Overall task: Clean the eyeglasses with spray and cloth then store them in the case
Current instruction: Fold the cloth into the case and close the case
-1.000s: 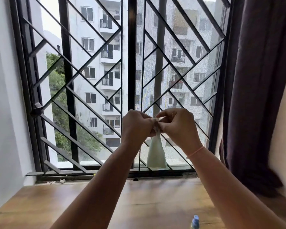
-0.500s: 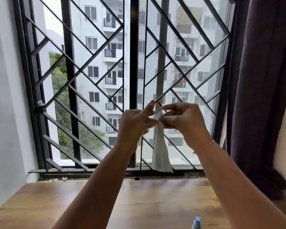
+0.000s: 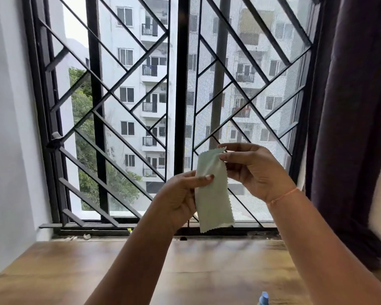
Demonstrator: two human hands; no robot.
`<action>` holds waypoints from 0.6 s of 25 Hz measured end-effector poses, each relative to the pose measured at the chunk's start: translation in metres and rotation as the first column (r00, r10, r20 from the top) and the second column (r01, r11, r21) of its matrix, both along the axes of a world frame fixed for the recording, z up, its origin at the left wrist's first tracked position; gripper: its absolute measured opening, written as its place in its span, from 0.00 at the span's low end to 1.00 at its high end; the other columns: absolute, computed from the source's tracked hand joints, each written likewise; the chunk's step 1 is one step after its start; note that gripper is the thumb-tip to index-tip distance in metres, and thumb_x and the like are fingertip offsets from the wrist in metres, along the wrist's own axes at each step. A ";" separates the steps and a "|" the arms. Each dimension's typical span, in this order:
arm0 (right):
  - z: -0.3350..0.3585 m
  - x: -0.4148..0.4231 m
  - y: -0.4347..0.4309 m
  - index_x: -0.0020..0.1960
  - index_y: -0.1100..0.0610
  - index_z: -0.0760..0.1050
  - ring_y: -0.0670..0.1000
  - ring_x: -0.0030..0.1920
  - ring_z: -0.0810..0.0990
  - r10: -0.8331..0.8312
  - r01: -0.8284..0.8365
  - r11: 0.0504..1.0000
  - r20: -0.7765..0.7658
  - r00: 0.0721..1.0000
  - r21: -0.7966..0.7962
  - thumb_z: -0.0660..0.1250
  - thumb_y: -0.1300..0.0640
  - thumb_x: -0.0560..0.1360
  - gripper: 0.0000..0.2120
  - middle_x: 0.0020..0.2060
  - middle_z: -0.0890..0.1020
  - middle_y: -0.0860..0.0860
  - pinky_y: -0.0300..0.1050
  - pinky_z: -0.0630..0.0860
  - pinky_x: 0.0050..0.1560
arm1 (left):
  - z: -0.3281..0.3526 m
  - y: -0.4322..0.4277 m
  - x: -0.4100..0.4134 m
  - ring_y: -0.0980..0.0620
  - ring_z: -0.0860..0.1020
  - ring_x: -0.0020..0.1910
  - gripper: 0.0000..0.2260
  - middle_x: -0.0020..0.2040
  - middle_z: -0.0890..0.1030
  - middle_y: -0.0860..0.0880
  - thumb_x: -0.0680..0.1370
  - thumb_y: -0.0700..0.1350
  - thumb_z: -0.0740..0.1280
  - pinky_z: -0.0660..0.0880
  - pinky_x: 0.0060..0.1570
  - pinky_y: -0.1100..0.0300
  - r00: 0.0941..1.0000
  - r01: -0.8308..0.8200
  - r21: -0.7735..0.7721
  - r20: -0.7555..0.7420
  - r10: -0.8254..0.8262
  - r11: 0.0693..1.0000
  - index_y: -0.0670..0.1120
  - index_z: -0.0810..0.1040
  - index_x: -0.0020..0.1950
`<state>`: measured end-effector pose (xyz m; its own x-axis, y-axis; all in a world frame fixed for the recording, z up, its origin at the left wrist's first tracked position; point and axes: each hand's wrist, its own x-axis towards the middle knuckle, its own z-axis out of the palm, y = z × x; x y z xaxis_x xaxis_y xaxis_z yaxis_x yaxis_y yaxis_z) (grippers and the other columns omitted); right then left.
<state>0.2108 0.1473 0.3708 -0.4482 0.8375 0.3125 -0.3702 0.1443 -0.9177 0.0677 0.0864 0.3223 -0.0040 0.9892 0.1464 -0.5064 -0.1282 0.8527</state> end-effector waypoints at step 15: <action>-0.020 0.015 -0.002 0.50 0.61 0.76 0.53 0.25 0.80 -0.038 0.063 0.993 0.246 0.969 -0.096 0.72 0.69 0.57 0.21 0.29 0.82 0.58 0.44 0.80 0.28 | 0.025 0.000 -0.012 0.50 0.81 0.28 0.21 0.39 0.80 0.39 0.70 0.24 0.63 0.79 0.28 0.61 0.980 -0.146 -0.113 -0.149 0.128 0.983 0.37 0.69 0.61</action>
